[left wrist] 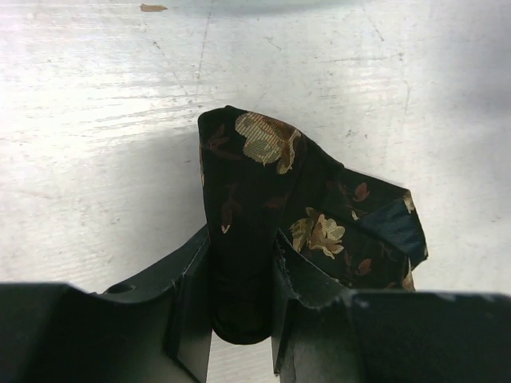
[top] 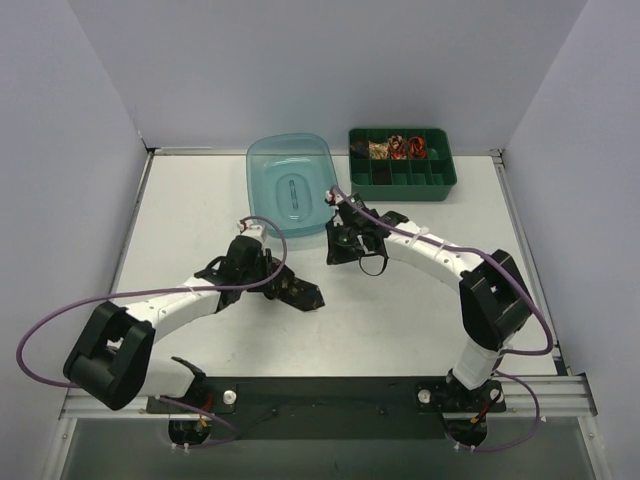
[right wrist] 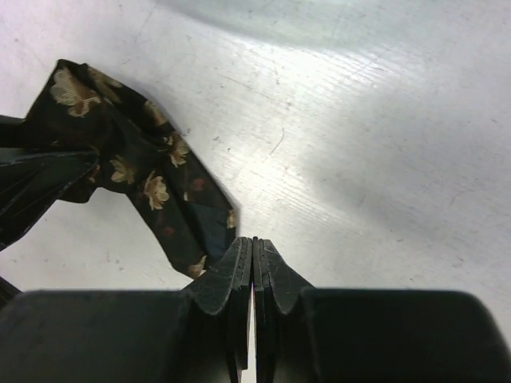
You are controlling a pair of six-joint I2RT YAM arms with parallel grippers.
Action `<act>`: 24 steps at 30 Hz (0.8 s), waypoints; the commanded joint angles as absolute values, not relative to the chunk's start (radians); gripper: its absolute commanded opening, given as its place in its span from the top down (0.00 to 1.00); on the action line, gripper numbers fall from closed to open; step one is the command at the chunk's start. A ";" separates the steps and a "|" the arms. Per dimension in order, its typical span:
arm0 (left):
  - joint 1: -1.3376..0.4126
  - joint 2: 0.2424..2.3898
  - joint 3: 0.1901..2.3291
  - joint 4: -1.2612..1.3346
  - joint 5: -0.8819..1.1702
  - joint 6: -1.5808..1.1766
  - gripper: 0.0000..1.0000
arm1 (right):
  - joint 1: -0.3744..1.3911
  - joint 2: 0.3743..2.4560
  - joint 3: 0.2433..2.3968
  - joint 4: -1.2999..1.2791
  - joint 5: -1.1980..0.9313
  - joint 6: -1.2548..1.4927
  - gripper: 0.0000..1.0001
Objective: Roll the ties
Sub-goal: Roll the tie at the center of the board.
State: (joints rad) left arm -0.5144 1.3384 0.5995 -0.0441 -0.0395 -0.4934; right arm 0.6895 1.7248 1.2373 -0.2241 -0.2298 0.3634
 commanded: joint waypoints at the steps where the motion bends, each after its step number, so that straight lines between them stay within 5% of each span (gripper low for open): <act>1: -0.578 1.341 0.675 -0.222 -0.282 -0.445 1.00 | 0.673 1.687 1.210 -0.238 -0.241 0.357 1.00; 13: -0.735 1.377 0.827 -0.423 -0.621 -0.463 1.00 | 0.657 1.684 1.180 -0.238 -0.230 0.362 1.00; 24: -0.946 1.653 0.994 -0.618 -0.850 -0.592 1.00 | 0.617 1.675 1.143 -0.238 -0.229 0.370 1.00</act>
